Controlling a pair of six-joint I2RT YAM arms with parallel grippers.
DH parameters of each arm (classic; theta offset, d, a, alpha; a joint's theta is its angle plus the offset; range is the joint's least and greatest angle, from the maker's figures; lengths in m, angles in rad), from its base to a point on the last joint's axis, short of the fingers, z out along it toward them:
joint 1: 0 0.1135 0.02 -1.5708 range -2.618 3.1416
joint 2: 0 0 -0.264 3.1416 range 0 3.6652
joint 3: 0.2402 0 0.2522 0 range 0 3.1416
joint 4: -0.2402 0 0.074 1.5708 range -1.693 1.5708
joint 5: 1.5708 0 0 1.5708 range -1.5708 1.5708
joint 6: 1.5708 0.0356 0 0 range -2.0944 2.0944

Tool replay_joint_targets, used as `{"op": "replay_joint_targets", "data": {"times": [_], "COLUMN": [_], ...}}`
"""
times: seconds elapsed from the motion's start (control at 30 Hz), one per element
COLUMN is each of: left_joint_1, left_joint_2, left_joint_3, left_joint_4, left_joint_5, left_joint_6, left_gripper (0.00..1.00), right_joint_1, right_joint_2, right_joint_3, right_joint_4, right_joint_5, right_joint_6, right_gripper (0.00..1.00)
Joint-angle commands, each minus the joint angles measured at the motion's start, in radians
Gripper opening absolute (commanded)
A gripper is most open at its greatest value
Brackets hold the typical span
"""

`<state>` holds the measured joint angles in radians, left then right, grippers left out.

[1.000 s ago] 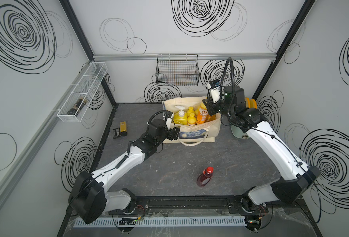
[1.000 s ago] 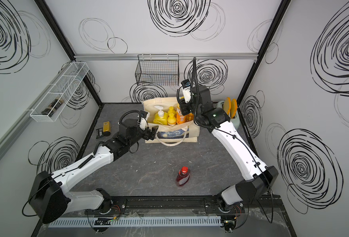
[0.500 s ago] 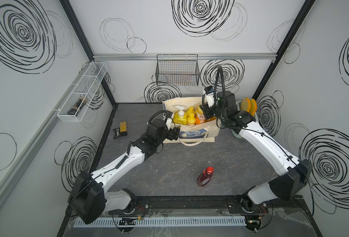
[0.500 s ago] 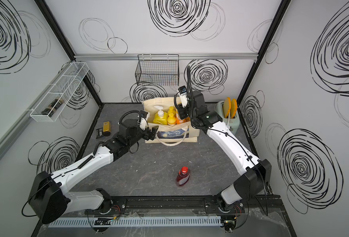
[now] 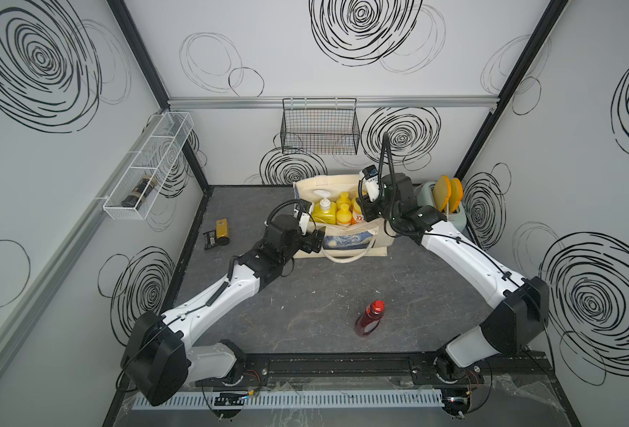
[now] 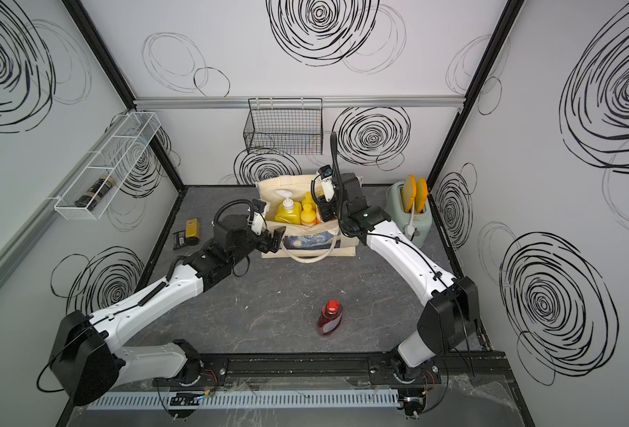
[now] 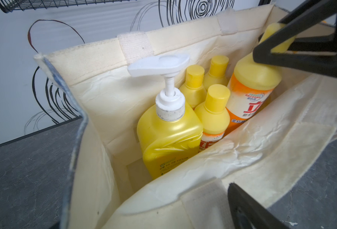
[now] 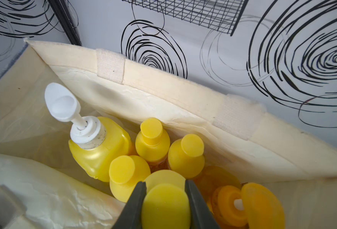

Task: Pack dish soap into the shopping bag
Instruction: Place the bottle of dish soap in the shopping bag.

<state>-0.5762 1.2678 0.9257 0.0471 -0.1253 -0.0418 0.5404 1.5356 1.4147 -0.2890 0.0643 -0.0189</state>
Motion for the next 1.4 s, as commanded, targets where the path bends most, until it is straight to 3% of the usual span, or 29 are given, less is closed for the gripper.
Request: {"op": "replay_joint_targets", "data": {"times": [0.0, 0.6, 1.13, 1.37], "left_joint_1": [-0.009, -0.019, -0.021, -0.017], "left_joint_2": [-0.03, -0.034, -0.117, -0.196], "left_joint_3": [0.011, 0.013, -0.007, 0.025], "left_joint_4": [0.007, 0.004, 0.039, 0.015], "left_joint_5": [-0.007, -0.017, -0.012, -0.057], "left_joint_6": [0.019, 0.023, -0.029, -0.114], "left_gripper": [0.96, 0.96, 0.96, 0.96], "right_joint_1": [-0.005, -0.02, -0.034, -0.136], "right_joint_2": [-0.001, 0.041, -0.04, -0.099], "right_joint_3": [-0.011, -0.112, 0.005, 0.159], "right_joint_4": [0.147, 0.202, 0.123, -0.008], "right_joint_5": [0.0, -0.037, -0.128, -0.194], "right_joint_6": [0.002, 0.03, 0.1, 0.21], "right_gripper": [0.09, 0.14, 0.62, 0.71]}}
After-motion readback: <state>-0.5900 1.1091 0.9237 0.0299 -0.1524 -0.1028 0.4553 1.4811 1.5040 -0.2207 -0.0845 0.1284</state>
